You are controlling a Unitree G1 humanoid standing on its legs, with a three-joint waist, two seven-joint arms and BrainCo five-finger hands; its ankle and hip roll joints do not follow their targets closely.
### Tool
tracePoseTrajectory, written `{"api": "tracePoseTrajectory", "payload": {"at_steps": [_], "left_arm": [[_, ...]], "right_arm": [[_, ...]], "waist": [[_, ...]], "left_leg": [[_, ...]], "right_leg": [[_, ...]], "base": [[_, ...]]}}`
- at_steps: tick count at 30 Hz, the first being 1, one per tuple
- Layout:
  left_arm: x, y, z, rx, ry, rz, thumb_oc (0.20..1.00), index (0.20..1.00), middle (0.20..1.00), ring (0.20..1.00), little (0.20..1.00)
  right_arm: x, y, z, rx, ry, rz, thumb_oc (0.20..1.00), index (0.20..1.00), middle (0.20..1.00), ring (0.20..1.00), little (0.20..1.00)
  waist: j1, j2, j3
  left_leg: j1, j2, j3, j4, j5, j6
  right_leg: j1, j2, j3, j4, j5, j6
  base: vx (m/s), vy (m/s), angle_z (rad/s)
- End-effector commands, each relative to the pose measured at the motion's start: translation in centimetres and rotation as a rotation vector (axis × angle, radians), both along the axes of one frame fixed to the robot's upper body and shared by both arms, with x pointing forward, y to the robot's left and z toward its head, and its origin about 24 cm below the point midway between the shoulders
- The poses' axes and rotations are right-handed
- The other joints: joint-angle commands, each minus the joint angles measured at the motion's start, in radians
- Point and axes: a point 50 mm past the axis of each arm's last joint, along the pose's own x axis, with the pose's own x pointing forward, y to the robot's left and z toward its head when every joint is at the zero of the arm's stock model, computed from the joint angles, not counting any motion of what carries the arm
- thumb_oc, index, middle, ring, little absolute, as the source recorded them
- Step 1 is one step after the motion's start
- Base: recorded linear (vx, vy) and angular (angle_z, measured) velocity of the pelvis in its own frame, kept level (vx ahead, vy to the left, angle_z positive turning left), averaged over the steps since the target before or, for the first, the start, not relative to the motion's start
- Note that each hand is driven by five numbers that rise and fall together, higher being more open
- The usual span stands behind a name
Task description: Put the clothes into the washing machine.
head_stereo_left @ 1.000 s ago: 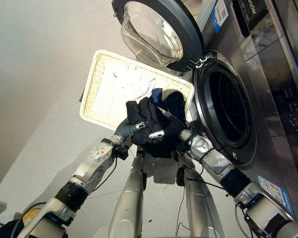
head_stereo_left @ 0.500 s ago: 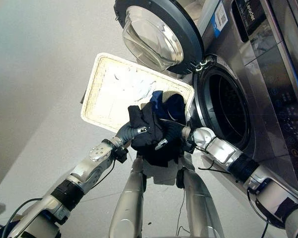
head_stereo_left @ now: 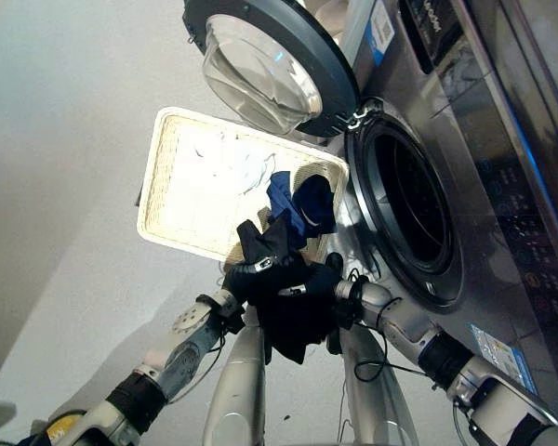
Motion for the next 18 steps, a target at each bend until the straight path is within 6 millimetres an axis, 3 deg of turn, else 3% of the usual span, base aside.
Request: {"api": "tracePoseTrajectory", "payload": {"at_steps": [1,5,6,7,8,14,15,18], "left_arm": [[-0.5,-5.6,9.5,-0.397,-0.49,-0.147,0.2,0.2,0.2,0.2,0.2],[-0.9,-4.3,11.9,-0.342,-0.726,0.031,0.225,0.225,0.225,0.225,0.225],[-1.0,-4.2,12.2,-0.322,-0.764,0.06,0.354,0.354,0.354,0.354,0.354],[-1.1,-4.1,12.6,-0.297,-0.805,0.095,0.573,0.573,0.573,0.573,0.573],[-1.1,-3.8,13.1,-0.277,-0.844,0.142,1.0,1.0,1.0,1.0,1.0],[-1.3,-3.0,15.6,-0.031,-1.089,0.471,1.0,1.0,1.0,1.0,1.0],[-1.0,-2.6,16.1,0.083,-1.168,0.585,1.0,1.0,1.0,1.0,1.0],[-0.5,-2.0,16.7,0.256,-1.262,0.712,1.0,1.0,1.0,1.0,1.0]], "right_arm": [[-2.8,3.5,-2.7,-0.073,0.145,0.103,0.2,0.2,0.2,0.2,0.2],[-3.2,2.7,-4.4,-0.135,0.275,0.08,0.2,0.2,0.2,0.2,0.2],[-3.1,2.6,-4.6,-0.142,0.286,0.079,0.2,0.2,0.2,0.2,0.2],[-3.1,2.4,-4.8,-0.15,0.297,0.081,0.2,0.2,0.2,0.2,0.2],[-3.1,2.3,-5.0,-0.156,0.322,0.081,0.2,0.2,0.2,0.2,0.2],[-2.8,1.5,-5.6,-0.106,0.443,0.045,0.2,0.2,0.2,0.2,0.2],[-2.7,1.2,-5.9,-0.094,0.465,0.034,0.2,0.2,0.2,0.2,0.2],[-2.7,0.8,-6.1,-0.092,0.481,0.027,0.2,0.2,0.2,0.2,0.2]], "waist": [[-0.005,0.003,-0.013],[-0.002,0.0,-0.013],[-0.001,-0.001,-0.013],[0.001,-0.001,-0.013],[0.003,-0.001,-0.013],[0.013,0.002,-0.013],[0.015,0.002,-0.013],[0.017,0.004,-0.013]], "left_leg": [[-0.047,-0.048,0.04,-0.027,0.058,0.04],[-0.053,-0.057,0.023,-0.029,0.061,0.049],[-0.053,-0.058,0.021,-0.028,0.061,0.05],[-0.053,-0.06,0.018,-0.027,0.06,0.051],[-0.051,-0.061,0.016,-0.029,0.061,0.052],[-0.056,-0.071,0.003,-0.022,0.058,0.055],[-0.057,-0.074,-0.002,-0.022,0.057,0.055],[-0.058,-0.077,-0.008,-0.021,0.055,0.055]], "right_leg": [[0.019,0.012,-0.016,-0.006,-0.005,0.045],[0.012,0.021,0.003,-0.006,-0.002,0.037],[0.012,0.02,0.003,-0.006,-0.001,0.036],[0.012,0.019,0.004,-0.006,0.0,0.037],[0.013,0.018,0.004,-0.007,0.001,0.036],[0.005,0.014,0.005,-0.003,0.003,0.034],[0.004,0.013,0.007,-0.003,0.003,0.035],[0.001,0.012,0.01,-0.003,0.004,0.036]], "base": [[0.01,-0.006,-0.13],[0.02,-0.04,-0.05],[0.03,-0.074,0.0],[0.03,-0.047,0.0],[0.03,-0.056,0.0],[0.02,-0.02,0.02],[0.02,-0.018,0.04],[0.0,0.0,0.0]]}}
